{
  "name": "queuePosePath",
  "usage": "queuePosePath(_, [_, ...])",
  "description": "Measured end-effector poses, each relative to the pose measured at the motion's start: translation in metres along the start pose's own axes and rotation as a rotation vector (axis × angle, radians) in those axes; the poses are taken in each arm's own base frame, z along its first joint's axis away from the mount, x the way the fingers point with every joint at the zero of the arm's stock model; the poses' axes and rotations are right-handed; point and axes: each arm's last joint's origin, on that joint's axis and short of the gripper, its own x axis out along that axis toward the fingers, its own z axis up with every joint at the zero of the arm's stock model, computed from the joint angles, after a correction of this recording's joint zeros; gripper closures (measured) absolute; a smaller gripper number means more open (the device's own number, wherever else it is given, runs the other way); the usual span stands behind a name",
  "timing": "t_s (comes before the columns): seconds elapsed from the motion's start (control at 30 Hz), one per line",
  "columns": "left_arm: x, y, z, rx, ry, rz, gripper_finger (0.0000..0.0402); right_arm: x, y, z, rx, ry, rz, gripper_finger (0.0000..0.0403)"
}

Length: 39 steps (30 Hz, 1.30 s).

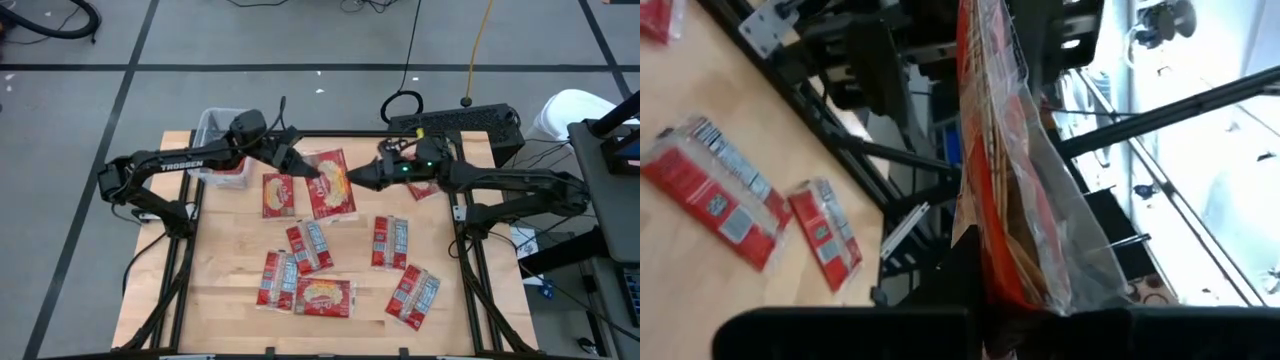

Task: Sort popcorn bags into baskets
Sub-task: Put the red popcorn bag into the transparent container

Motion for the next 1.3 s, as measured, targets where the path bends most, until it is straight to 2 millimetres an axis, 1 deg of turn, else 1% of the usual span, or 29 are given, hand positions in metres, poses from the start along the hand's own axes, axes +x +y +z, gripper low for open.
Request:
queuePosePath(0.13, [0.002, 0.003, -0.004, -0.037, 0.020, 0.028, 0.0374, 0.015, -0.012, 0.003, 0.037, 0.016, 0.017, 0.0142])
queuePosePath(0.27, [0.002, 0.004, -0.004, -0.053, 0.023, 0.037, 0.0370, 0.021, -0.023, 0.004, 0.052, 0.022, -0.021, 0.0184])
queuePosePath(0.37, [0.002, 0.005, -0.004, -0.066, 0.018, 0.039, 0.0369, 0.021, -0.022, 0.004, 0.034, 0.024, -0.016, 0.0234])
queuePosePath(0.57, [-0.002, 0.007, -0.001, -0.119, 0.000, 0.047, 0.0367, 0.021, -0.021, 0.005, 0.000, 0.019, -0.005, 0.0352])
queuePosePath(0.63, [-0.003, 0.007, 0.000, -0.128, -0.020, 0.057, 0.0367, 0.020, -0.021, 0.005, -0.016, 0.017, -0.005, 0.0385])
queuePosePath(0.7, [-0.004, 0.008, 0.002, -0.146, -0.048, 0.067, 0.0364, 0.020, -0.021, 0.006, -0.028, 0.007, -0.008, 0.0393])
queuePosePath(0.77, [-0.005, 0.008, 0.003, -0.173, -0.071, 0.073, 0.0349, 0.019, -0.021, 0.009, -0.027, -0.004, -0.010, 0.0387])
queuePosePath(0.87, [-0.006, 0.009, 0.006, -0.218, -0.137, 0.093, 0.0307, 0.018, -0.021, 0.013, -0.032, -0.041, -0.007, 0.0387])
queuePosePath(0.97, [-0.007, 0.010, 0.008, -0.257, -0.203, 0.109, 0.0257, 0.016, -0.020, 0.019, -0.053, -0.091, 0.010, 0.0396])
queuePosePath(1.13, [-0.008, 0.007, 0.012, -0.260, -0.271, 0.091, 0.0181, 0.013, -0.020, 0.028, -0.068, -0.166, 0.003, 0.0397])
queuePosePath(1.23, [-0.010, 0.003, 0.016, -0.247, -0.301, 0.056, 0.0152, 0.011, -0.020, 0.032, -0.075, -0.182, 0.007, 0.0397])
queuePosePath(1.3, [-0.011, 0.002, 0.017, -0.242, -0.313, 0.052, 0.0147, 0.010, -0.020, 0.034, -0.077, -0.190, 0.009, 0.0397])
